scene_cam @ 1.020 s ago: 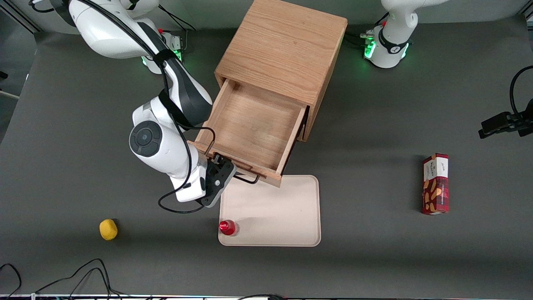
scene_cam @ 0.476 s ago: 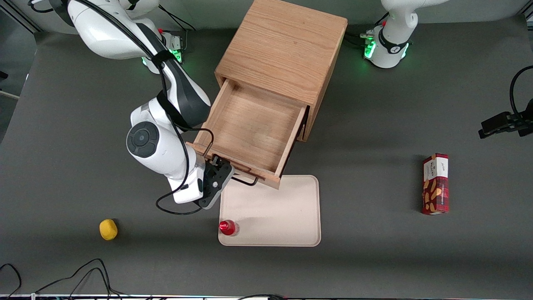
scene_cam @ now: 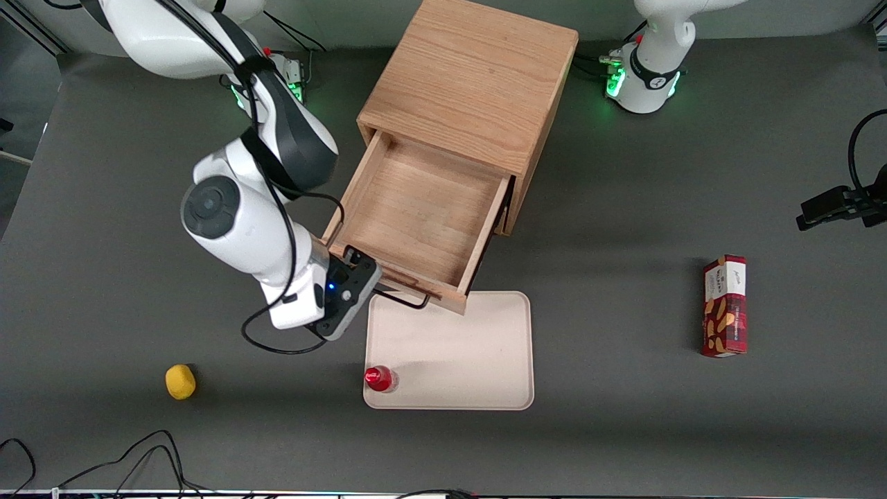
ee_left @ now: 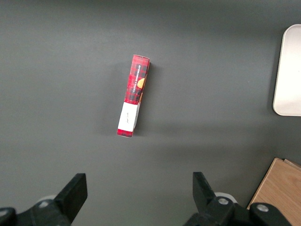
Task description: Open upper drawer
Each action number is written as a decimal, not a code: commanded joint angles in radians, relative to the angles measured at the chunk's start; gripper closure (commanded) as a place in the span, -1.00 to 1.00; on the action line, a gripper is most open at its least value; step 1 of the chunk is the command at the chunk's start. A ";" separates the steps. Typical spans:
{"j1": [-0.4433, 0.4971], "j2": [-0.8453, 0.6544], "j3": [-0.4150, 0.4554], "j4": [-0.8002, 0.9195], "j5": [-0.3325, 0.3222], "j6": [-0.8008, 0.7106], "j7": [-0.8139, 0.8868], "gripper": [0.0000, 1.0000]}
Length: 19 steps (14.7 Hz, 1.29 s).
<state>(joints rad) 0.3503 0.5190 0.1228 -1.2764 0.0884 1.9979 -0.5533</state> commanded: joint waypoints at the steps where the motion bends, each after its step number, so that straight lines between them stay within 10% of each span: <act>1: -0.023 -0.118 -0.038 -0.079 0.010 0.007 0.015 -1.00; 6: -0.135 -0.279 -0.115 -0.260 0.197 0.139 0.065 -1.00; 10: -0.253 -0.387 -0.124 -0.359 0.189 0.009 0.284 -1.00; 15: -0.261 -0.461 -0.149 -0.337 -0.085 -0.279 0.663 -1.00; 19: -0.266 -0.537 -0.132 -0.342 -0.118 -0.412 0.727 -1.00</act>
<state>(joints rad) 0.0837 0.0381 -0.0172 -1.5905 -0.0013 1.6182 0.1370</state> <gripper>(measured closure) 0.000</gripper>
